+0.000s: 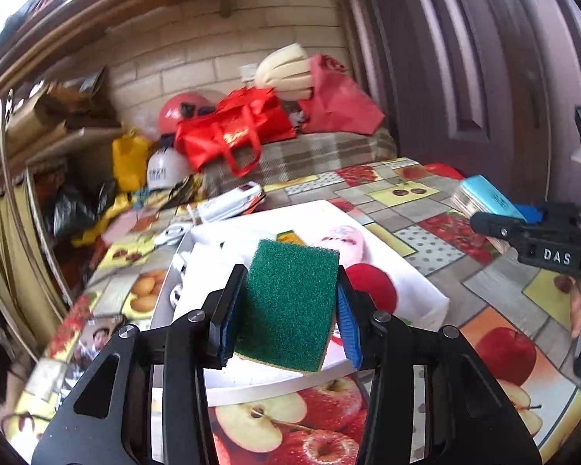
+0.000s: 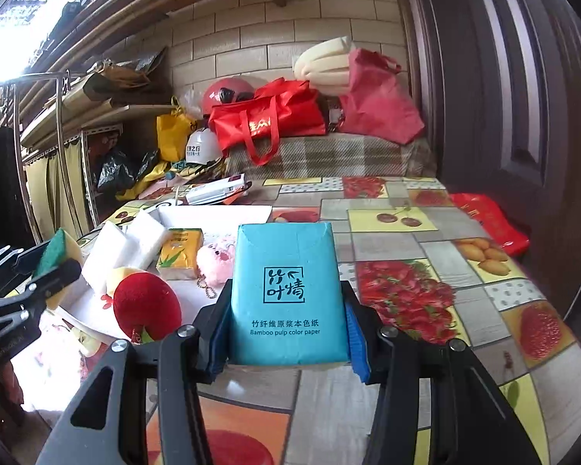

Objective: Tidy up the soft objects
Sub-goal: 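Carry the green pad and blue tissue packet with both grippers over the white box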

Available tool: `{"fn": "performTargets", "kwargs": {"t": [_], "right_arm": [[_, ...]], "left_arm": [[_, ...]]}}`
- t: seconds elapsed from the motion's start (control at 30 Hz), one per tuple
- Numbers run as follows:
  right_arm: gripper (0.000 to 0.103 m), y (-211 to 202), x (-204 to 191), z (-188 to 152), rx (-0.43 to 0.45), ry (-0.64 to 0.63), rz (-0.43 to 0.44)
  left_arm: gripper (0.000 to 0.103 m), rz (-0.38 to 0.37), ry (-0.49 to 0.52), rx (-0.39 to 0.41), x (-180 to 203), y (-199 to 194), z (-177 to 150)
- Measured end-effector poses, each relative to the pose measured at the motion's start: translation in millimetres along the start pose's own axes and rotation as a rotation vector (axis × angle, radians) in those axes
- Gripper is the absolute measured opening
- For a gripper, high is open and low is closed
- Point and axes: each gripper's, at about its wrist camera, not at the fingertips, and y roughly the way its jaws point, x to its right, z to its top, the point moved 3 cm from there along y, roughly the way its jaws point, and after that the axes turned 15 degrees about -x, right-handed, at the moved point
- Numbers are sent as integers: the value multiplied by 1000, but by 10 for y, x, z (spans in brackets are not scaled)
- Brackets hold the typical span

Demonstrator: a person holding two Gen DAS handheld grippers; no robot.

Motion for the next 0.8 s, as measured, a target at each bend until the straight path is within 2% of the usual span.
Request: {"fn": "performTargets", "kwargs": {"t": [0.13, 0.3, 0.5, 0.8], "right_arm": [[50, 56, 40, 10, -9, 26, 2], [50, 28, 37, 4, 4, 26, -6], [50, 26, 41, 8, 0, 23, -6], [50, 80, -91, 47, -1, -40, -14]], "left_arm": [[43, -16, -24, -26, -52, 71, -14], [43, -29, -2, -21, 30, 47, -15], [43, -59, -41, -25, -40, 71, -5], [43, -77, -78, -26, -106, 91, -3]]}}
